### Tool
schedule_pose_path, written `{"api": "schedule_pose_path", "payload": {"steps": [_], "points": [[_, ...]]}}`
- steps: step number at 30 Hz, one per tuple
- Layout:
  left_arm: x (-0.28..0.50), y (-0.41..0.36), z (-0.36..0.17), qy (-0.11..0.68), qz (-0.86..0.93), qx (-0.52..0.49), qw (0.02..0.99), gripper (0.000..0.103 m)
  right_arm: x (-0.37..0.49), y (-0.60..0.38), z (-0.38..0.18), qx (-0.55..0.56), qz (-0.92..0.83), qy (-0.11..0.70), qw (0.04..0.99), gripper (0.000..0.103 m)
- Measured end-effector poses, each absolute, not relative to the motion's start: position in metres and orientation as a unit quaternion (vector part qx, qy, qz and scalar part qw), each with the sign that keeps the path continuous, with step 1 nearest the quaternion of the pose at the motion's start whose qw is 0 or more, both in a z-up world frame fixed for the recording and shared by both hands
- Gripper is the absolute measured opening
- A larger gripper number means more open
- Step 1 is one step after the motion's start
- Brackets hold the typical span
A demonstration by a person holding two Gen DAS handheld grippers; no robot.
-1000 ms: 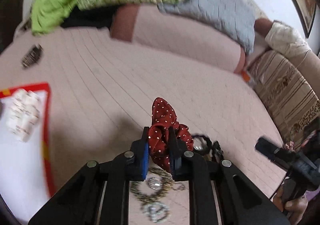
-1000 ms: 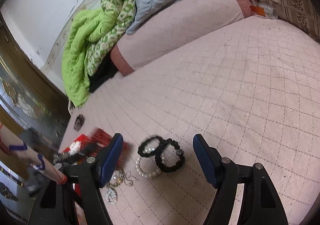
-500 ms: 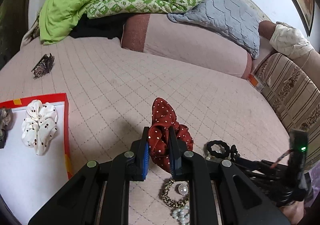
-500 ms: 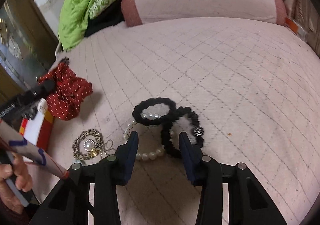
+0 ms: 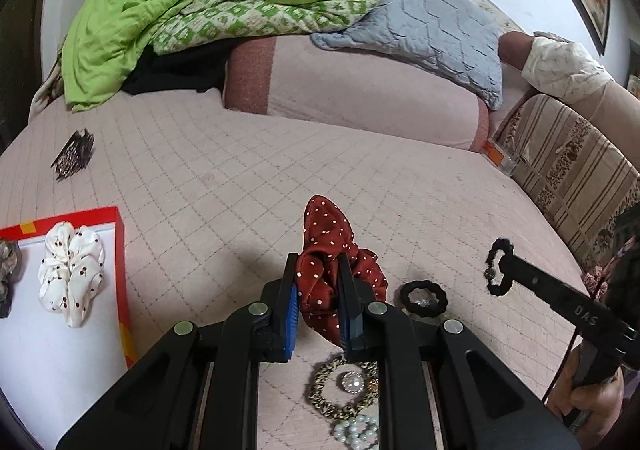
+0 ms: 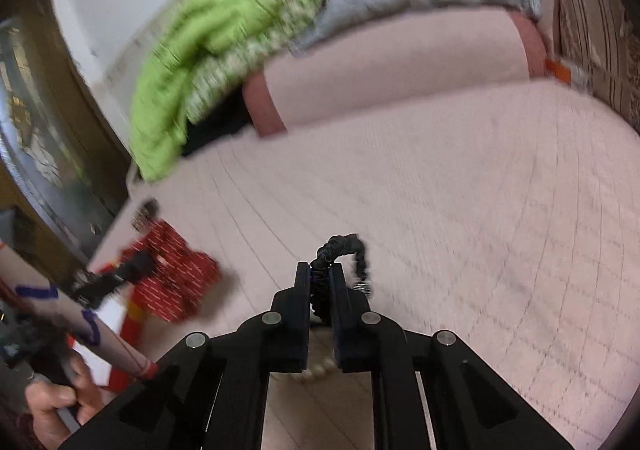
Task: Organize jewelry
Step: 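Carry the red scrunchie and black hair tie into the tray and release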
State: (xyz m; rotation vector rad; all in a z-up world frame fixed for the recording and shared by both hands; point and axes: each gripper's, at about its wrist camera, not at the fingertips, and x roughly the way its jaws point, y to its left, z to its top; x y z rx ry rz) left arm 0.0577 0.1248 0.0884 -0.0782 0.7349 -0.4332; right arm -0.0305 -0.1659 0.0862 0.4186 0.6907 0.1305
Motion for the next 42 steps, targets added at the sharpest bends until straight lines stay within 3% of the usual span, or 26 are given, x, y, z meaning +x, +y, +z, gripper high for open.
{"api": "schedule_pose_path", "payload": {"steps": [21, 42], "points": [[0.042, 0.125, 0.099, 0.318, -0.165, 0.025, 0.933, 0.016, -0.029, -0.124, 0.096, 0.193, 0.112, 0.328, 0.918, 0.010], [0.032, 0.226, 0.115, 0.306, -0.106, -0.022, 0.946, 0.016, -0.023, -0.027, 0.104, 0.163, 0.185, 0.330, 0.911, 0.010]]}}
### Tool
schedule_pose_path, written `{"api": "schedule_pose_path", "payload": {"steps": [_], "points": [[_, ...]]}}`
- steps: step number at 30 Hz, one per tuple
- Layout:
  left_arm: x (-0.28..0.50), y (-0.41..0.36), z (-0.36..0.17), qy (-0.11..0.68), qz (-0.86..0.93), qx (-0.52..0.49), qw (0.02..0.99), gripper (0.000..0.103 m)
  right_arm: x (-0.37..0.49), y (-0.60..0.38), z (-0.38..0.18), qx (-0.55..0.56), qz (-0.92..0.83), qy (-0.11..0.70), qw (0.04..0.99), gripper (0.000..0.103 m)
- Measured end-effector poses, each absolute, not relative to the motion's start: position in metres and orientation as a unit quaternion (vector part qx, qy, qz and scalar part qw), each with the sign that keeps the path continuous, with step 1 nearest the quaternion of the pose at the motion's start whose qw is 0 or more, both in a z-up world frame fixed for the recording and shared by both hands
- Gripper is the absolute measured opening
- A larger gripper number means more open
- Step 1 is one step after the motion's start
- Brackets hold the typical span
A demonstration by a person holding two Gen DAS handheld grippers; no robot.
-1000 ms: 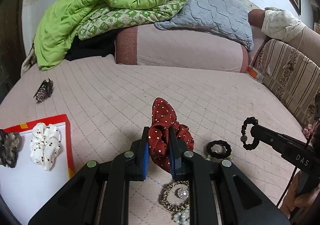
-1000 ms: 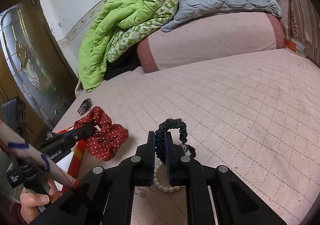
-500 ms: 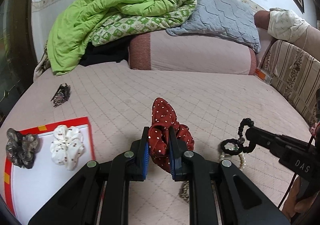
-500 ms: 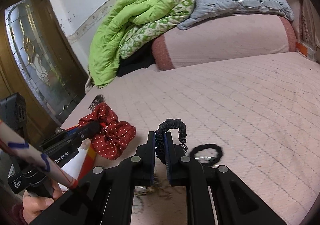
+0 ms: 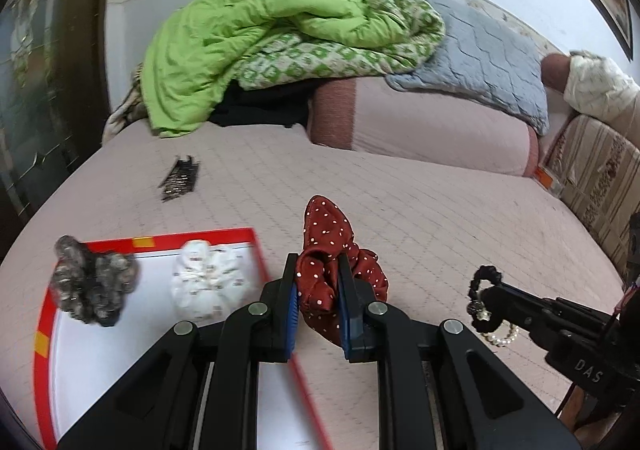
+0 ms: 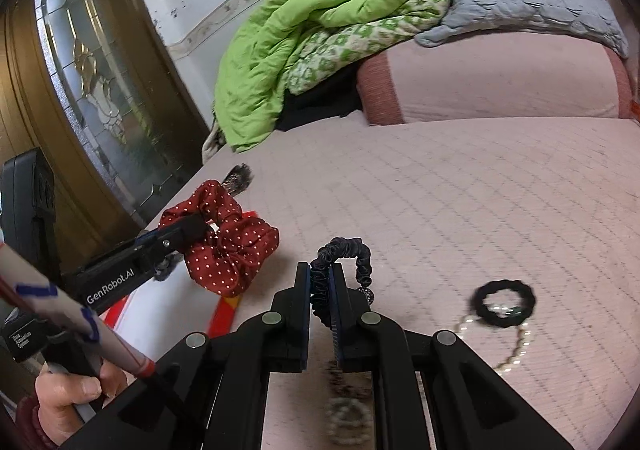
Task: Organize jewelry
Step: 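Carry the red scrunchie and black hair tie into the tray and release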
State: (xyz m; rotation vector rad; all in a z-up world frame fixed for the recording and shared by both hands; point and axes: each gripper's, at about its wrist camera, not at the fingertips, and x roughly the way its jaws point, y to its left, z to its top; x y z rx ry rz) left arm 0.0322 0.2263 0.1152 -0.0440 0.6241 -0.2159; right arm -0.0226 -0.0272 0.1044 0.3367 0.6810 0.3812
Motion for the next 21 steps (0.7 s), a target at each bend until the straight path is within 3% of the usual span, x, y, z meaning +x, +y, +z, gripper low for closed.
{"api": "schedule_pose_path", "payload": {"steps": [12, 21], "points": [[0.036, 0.343, 0.113, 0.330, -0.020, -0.095, 0.939, 0.016, -0.030, 0.065, 0.138, 0.141, 0.257, 0.335, 0.895, 0.010], [0.041, 0.369, 0.098, 0.372, 0.018, -0.116, 0.921, 0.016, -0.012, 0.131, 0.123, 0.112, 0.303, 0.374, 0.869, 0.010]]}}
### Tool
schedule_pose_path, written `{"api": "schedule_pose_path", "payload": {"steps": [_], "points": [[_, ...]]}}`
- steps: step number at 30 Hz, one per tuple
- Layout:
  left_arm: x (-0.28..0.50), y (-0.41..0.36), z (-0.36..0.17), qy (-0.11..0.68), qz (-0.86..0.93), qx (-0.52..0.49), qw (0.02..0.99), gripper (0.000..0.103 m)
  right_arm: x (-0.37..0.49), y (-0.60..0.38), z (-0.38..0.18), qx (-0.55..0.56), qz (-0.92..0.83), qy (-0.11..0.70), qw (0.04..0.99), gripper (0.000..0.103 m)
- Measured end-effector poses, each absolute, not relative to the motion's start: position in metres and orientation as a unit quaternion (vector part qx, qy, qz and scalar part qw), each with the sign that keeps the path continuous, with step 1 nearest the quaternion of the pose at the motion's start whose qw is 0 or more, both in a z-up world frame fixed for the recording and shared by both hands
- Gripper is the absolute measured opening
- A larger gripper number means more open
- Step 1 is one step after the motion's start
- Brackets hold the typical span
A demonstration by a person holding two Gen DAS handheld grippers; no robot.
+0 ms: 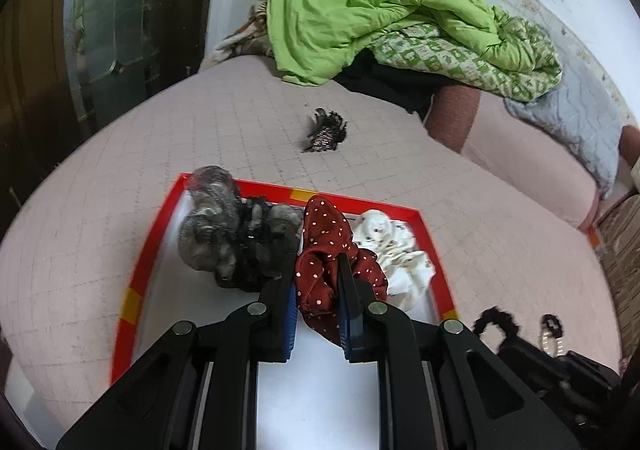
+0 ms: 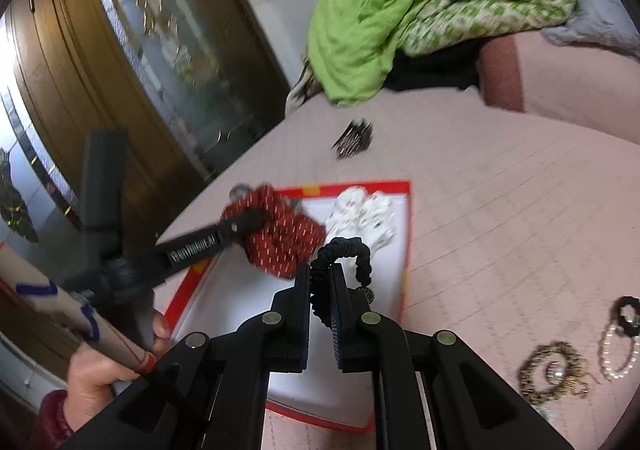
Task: Organize jewelry
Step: 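Carry the red scrunchie and black hair tie into the tray and release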
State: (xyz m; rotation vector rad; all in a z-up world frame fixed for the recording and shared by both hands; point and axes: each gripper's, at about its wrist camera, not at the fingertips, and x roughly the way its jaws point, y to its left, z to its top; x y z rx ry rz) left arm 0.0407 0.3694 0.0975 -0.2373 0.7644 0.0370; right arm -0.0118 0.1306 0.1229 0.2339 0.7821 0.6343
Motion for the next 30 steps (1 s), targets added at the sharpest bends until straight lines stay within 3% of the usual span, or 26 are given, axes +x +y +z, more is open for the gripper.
{"api": "schedule_pose_path", "payload": {"steps": [21, 24, 25, 27, 30], "points": [[0.055, 0.362, 0.062, 0.426, 0.065, -0.061, 0.900, 0.019, 0.039, 0.161, 0.064, 0.105, 0.324, 0.437, 0.833, 0.010], [0.055, 0.362, 0.062, 0.426, 0.072, -0.067, 0.899, 0.032, 0.037, 0.164, 0.059, 0.102, 0.327, 0.448, 0.826, 0.012], [0.054, 0.360, 0.063, 0.423, 0.073, -0.067, 0.901, 0.042, 0.036, 0.164, 0.058, 0.101, 0.329, 0.451, 0.823, 0.012], [0.052, 0.359, 0.066, 0.415, 0.077, -0.066, 0.904, 0.046, 0.033, 0.166, 0.059, 0.098, 0.339, 0.447, 0.822, 0.017], [0.046, 0.358, 0.072, 0.401, 0.078, -0.078, 0.909, 0.046, 0.026, 0.165, 0.067, 0.082, 0.337, 0.431, 0.833, 0.037]]}}
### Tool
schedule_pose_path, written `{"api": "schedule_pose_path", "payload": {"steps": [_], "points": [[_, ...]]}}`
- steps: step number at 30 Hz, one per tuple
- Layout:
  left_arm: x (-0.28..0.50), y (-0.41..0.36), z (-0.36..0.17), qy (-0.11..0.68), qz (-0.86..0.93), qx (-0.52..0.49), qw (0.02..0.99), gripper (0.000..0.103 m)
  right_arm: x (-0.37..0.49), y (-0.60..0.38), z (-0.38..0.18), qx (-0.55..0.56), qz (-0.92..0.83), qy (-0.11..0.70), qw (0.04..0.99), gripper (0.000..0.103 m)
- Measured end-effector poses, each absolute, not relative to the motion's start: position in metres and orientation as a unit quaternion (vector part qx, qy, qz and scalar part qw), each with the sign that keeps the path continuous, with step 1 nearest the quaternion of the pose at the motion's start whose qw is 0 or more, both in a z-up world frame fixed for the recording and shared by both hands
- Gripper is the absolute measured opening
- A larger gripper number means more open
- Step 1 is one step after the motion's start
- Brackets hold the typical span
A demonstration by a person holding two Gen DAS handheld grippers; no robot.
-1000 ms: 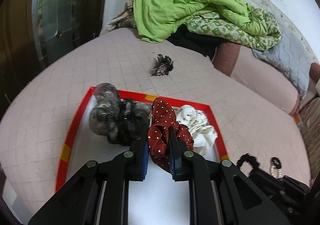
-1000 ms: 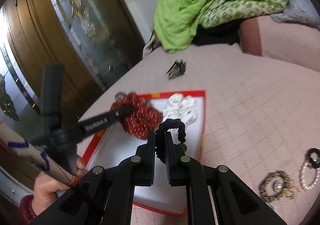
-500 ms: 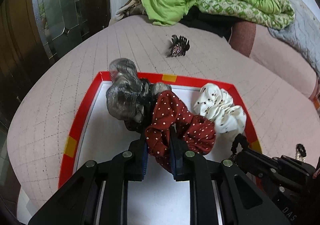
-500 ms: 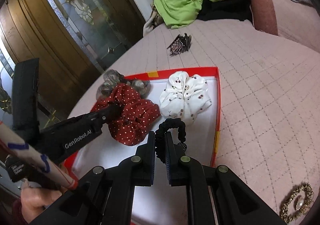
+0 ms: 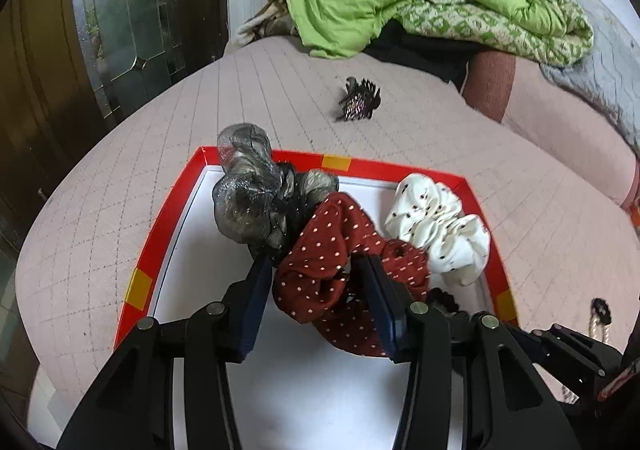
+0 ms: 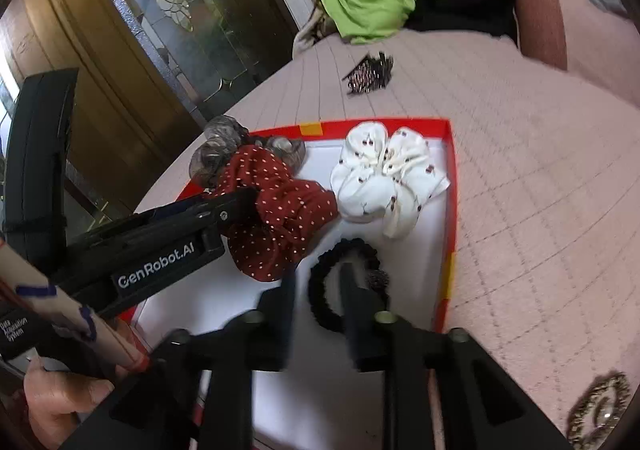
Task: Organize jewelry
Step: 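Carry the red scrunchie and black hair tie into the tray and release, then grasp the gold chain bracelet with the left gripper while right grasps black hair tie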
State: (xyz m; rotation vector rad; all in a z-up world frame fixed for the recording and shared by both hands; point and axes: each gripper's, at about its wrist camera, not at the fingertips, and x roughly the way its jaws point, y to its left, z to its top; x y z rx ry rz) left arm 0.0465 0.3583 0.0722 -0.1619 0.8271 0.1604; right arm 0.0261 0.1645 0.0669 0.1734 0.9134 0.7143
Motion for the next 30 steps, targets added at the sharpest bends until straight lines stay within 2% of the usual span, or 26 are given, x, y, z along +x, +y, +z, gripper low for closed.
{"api": "schedule_pose_path", "payload": {"steps": [1, 11, 17, 24, 27, 30], "points": [[0.044, 0.359, 0.075, 0.395, 0.078, -0.083, 0.911, 0.046, 0.024, 0.162, 0.071, 0.082, 0.337, 0.426, 0.836, 0.043], [-0.008, 0.344, 0.104, 0.334, 0.071, -0.090, 0.936, 0.046, -0.014, 0.114, 0.104, 0.119, 0.347, 0.377, 0.850, 0.043], [-0.043, 0.293, 0.119, 0.315, 0.015, -0.056, 0.948, 0.046, -0.044, 0.056, 0.114, 0.159, 0.282, 0.360, 0.875, 0.043], [-0.045, 0.223, 0.107, 0.337, -0.065, 0.005, 0.939, 0.046, -0.050, -0.017, 0.122, 0.203, 0.202, 0.317, 0.904, 0.043], [-0.036, 0.202, 0.095, 0.358, -0.094, 0.002, 0.929, 0.046, -0.043, -0.052, 0.112, 0.211, 0.163, 0.326, 0.907, 0.043], [-0.019, 0.181, 0.081, 0.385, -0.133, -0.016, 0.913, 0.046, -0.034, -0.091, 0.102, 0.284, 0.147, 0.334, 0.887, 0.043]]}}
